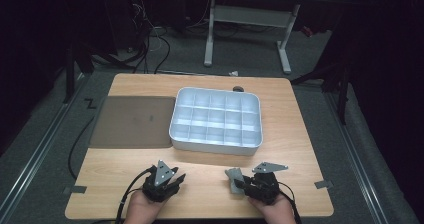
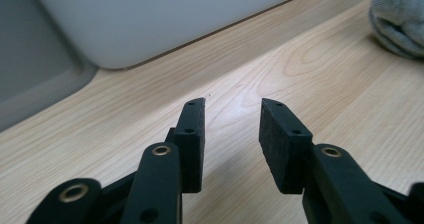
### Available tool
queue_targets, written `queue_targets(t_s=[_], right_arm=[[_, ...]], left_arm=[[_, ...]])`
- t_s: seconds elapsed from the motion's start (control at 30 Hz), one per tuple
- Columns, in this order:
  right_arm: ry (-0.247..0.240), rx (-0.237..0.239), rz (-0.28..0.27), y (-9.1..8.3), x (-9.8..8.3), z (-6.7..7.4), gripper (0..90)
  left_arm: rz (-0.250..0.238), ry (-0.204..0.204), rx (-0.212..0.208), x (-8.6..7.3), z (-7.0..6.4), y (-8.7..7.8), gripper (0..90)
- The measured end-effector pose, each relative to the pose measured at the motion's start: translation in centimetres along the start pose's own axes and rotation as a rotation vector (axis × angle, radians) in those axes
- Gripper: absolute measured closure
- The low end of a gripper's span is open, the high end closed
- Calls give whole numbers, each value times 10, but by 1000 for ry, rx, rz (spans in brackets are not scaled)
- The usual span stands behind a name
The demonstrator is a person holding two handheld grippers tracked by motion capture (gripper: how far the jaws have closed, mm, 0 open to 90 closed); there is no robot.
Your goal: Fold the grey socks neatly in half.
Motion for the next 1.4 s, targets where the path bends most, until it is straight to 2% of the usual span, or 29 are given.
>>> queue_targets(t_s=[0.17,0.27,0.43,0.5,0.63,0.77,0.9,1.1,1.4], right_arm=[[-51,-62,0,-1,3,1,715],[-68,-93,-2,-3,3,0,717],[-77,-131,17,-7,5,-4,719],[-99,-154,29,-10,6,-6,720],[-132,-187,62,-13,9,-8,720],[-158,-210,98,-15,14,-10,720],[-181,-229,145,-17,19,-11,719],[-185,-261,217,-19,25,-14,720],[-155,-286,280,-31,33,-24,723]], left_arm=[[-24,-25,10,-6,8,-7,637],[-38,-38,24,-10,15,-11,632],[-74,-89,42,-16,27,-17,599],[-86,-98,55,-17,30,-20,584],[-94,-102,70,-19,32,-22,554],[-82,-90,64,-21,30,-18,554],[-96,-84,63,-19,28,-19,532],[-117,-119,36,-20,31,-23,503],[-114,-115,14,-20,29,-23,475]])
Point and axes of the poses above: each handheld gripper's, and its own axes: y roughly forward along the jaws, x roughly out of its top, z roughly to its left, the point moved 4 cm from there along y, roughly forward along the jaws, and after that the axes turned 5 degrees about y, right-handed, at the moved point
